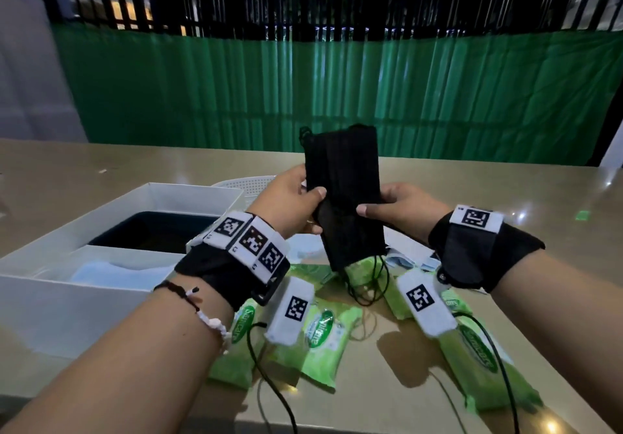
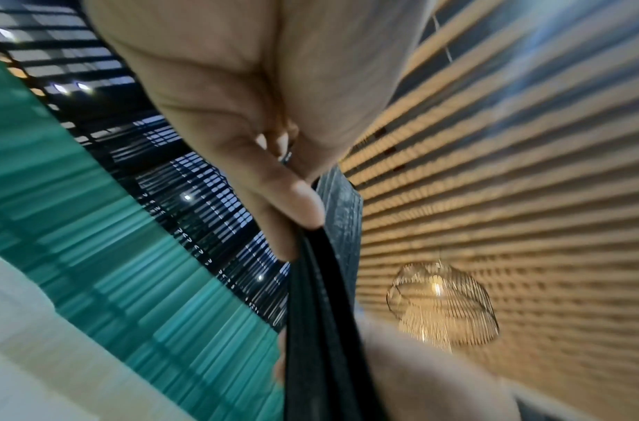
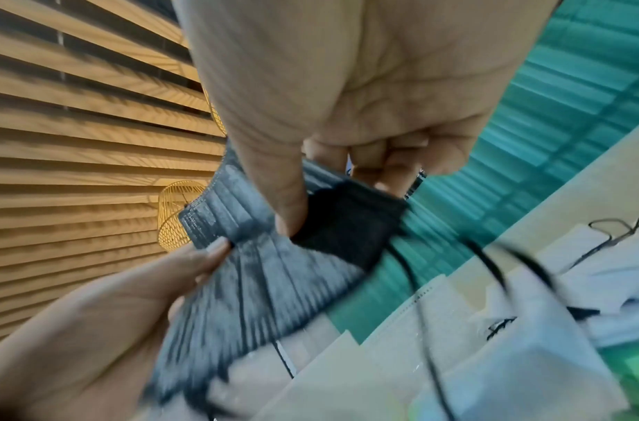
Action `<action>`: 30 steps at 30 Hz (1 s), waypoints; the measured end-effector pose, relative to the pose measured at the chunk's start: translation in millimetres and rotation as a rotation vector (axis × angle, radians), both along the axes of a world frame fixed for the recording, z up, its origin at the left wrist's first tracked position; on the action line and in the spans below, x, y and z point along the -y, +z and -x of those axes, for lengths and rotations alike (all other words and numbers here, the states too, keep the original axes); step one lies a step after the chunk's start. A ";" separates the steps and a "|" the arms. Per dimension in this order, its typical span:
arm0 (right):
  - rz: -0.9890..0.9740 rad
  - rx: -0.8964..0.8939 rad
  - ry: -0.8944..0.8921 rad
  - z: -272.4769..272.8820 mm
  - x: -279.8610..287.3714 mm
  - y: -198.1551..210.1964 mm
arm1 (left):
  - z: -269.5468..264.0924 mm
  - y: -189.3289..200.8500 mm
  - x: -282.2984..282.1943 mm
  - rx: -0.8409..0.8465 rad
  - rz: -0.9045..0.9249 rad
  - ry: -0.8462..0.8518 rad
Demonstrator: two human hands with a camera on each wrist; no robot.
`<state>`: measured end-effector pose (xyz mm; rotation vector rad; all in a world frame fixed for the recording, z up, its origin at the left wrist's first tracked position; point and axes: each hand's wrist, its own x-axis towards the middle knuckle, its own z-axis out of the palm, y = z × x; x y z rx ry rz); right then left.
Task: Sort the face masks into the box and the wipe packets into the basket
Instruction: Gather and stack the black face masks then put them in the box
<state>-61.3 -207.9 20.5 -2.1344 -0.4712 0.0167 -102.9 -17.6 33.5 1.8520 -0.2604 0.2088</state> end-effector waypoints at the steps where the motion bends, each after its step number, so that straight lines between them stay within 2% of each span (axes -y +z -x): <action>1: 0.022 -0.008 0.031 0.4 -5.4 -0.2 | -1.1 6.2 -8.2 0.008 0.056 0.047; 4: 0.062 0.025 0.055 5.1 -23.0 0.7 | -3.8 19.1 -31.8 0.019 0.174 0.148; 9: -0.318 -0.067 0.058 2.1 -55.9 11.4 | 6.4 39.2 -66.8 0.006 0.256 0.167; 14: -0.290 -0.055 0.104 -0.4 -92.8 29.4 | -2.8 55.0 -122.1 -0.021 0.298 0.261; 19: 0.024 0.148 0.036 -9.9 -136.1 27.0 | -20.8 52.9 -183.2 -0.004 0.381 0.431; 22: 0.224 0.187 0.168 -3.0 -159.3 15.7 | -36.9 36.1 -233.0 -0.075 0.436 0.597; 24: 0.390 0.191 0.282 3.1 -172.6 8.0 | -44.1 19.6 -255.9 -0.119 0.466 0.648; 27: 0.508 0.197 0.380 7.4 -192.4 -2.5 | -49.7 -5.1 -267.3 -0.202 0.424 0.679; 29: 0.588 0.197 0.445 9.2 -205.4 -9.0 | -58.8 -19.1 -270.3 -0.240 0.488 0.699; 30: 0.622 0.197 0.472 10.5 -210.6 -12.8 | -62.5 -22.4 -269.5 -0.276 0.434 0.723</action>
